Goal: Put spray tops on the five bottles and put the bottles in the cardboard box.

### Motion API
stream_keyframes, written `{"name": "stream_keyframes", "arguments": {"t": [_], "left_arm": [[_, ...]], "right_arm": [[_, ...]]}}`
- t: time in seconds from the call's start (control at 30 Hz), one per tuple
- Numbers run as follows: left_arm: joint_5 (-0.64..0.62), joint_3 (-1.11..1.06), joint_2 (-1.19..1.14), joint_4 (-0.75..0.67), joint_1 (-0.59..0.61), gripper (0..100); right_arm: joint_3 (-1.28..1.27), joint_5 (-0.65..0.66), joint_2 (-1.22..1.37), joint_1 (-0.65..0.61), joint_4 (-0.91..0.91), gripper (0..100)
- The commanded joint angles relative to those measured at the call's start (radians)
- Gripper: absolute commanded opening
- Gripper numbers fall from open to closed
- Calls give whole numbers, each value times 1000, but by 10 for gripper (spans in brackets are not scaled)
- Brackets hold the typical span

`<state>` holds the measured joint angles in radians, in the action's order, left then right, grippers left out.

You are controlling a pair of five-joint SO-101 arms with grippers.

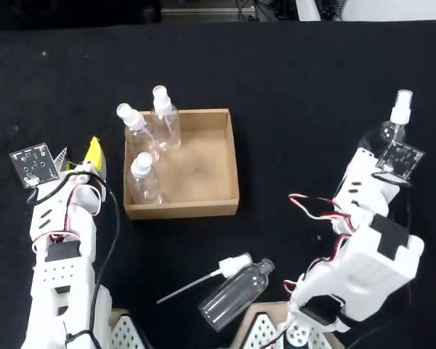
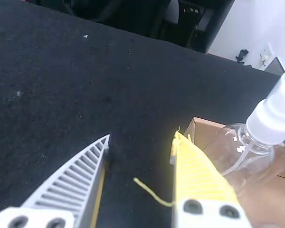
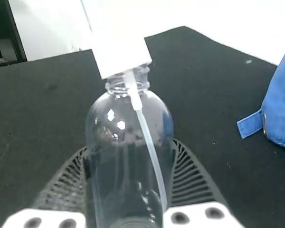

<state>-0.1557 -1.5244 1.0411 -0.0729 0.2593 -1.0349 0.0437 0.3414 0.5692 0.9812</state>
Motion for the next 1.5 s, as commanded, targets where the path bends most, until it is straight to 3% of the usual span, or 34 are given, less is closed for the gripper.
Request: {"name": "stream_keyframes", "arguments": {"t": [0.0,0.17,0.5,0.7,1.0,1.2,1.47], "left_arm": [[8,10,11,-25,-5,191],[8,10,11,-25,-7,191],[8,10,11,-25,-7,191],[8,10,11,-25,-8,191],[8,10,11,-25,-8,191],[8,10,11,-25,-8,191],[8,10,11,-25,-8,191]], "right_arm": [[-10,9,39,25,149,11],[-76,17,76,15,324,14],[-79,18,74,15,301,20],[-81,18,74,-5,301,176],[-79,18,74,-23,301,201],[-82,18,74,-23,301,363],[-79,18,70,-18,307,332]]}}
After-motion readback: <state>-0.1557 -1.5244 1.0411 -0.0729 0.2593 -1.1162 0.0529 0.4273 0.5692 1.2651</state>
